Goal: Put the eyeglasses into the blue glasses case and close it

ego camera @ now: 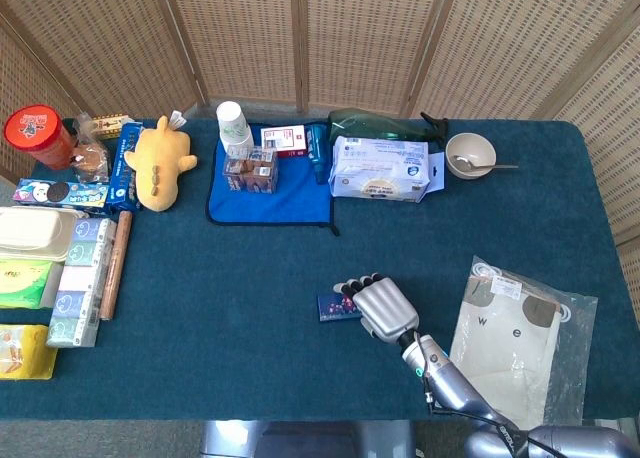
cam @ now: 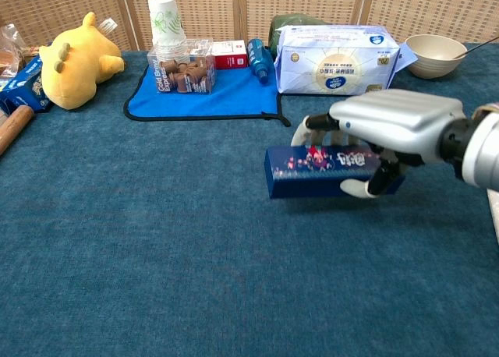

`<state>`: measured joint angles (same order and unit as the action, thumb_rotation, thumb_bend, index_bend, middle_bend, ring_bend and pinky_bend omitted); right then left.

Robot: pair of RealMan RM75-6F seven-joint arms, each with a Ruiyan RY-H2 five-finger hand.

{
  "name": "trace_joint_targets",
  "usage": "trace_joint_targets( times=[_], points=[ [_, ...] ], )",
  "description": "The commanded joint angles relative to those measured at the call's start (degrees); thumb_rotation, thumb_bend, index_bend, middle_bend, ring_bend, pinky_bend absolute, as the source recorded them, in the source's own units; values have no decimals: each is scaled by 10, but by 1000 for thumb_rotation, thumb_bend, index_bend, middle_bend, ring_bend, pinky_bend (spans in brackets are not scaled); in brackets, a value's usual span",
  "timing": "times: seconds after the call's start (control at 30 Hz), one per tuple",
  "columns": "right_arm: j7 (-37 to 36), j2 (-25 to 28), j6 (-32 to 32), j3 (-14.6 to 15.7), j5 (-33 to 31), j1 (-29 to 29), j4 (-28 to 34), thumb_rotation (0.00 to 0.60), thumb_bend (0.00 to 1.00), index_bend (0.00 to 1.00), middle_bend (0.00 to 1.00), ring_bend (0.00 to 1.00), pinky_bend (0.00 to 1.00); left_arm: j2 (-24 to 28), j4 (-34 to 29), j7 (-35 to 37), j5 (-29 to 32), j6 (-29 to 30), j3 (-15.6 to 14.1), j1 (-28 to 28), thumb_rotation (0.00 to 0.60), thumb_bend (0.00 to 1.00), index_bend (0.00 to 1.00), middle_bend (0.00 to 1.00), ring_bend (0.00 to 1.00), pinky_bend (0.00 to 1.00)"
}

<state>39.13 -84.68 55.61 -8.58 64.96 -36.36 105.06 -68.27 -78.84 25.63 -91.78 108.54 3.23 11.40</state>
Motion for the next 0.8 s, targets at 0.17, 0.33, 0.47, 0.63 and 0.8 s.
trace_joint_targets(
  times=[0.17, 0.33, 0.47, 0.63, 0.8],
  points=[
    [-10, -13, -16, -19, -40, -30, -50, 600, 357, 439, 419, 361, 380, 1, -12, -13, 0, -8, 0, -5, 600, 295, 186, 116, 0, 0],
    [-21, -31, -27, -20, -59, -48, -90, 600, 356, 407, 409, 344, 366, 3, -17, -21, 0, -14, -2, -8, 600, 295, 186, 116, 0, 0],
    [-18, -38, -27, -13, -66, -57, -106, 600, 358, 283, 322, 232, 302, 5, -22, -24, 1, -17, -2, -8, 600, 295, 186, 116, 0, 0],
    [-26, -32, -10, -6, -51, -56, -97, 600, 363, 26, 124, 42, 200, 9, -32, -30, 0, -23, -5, -10, 600, 295, 185, 116, 0, 0],
    [-34, -7, 7, 0, -43, -49, -67, 600, 368, 0, 91, 14, 181, 11, -45, -41, -3, -32, -8, -14, 600, 295, 182, 107, 0, 0]
  ],
)
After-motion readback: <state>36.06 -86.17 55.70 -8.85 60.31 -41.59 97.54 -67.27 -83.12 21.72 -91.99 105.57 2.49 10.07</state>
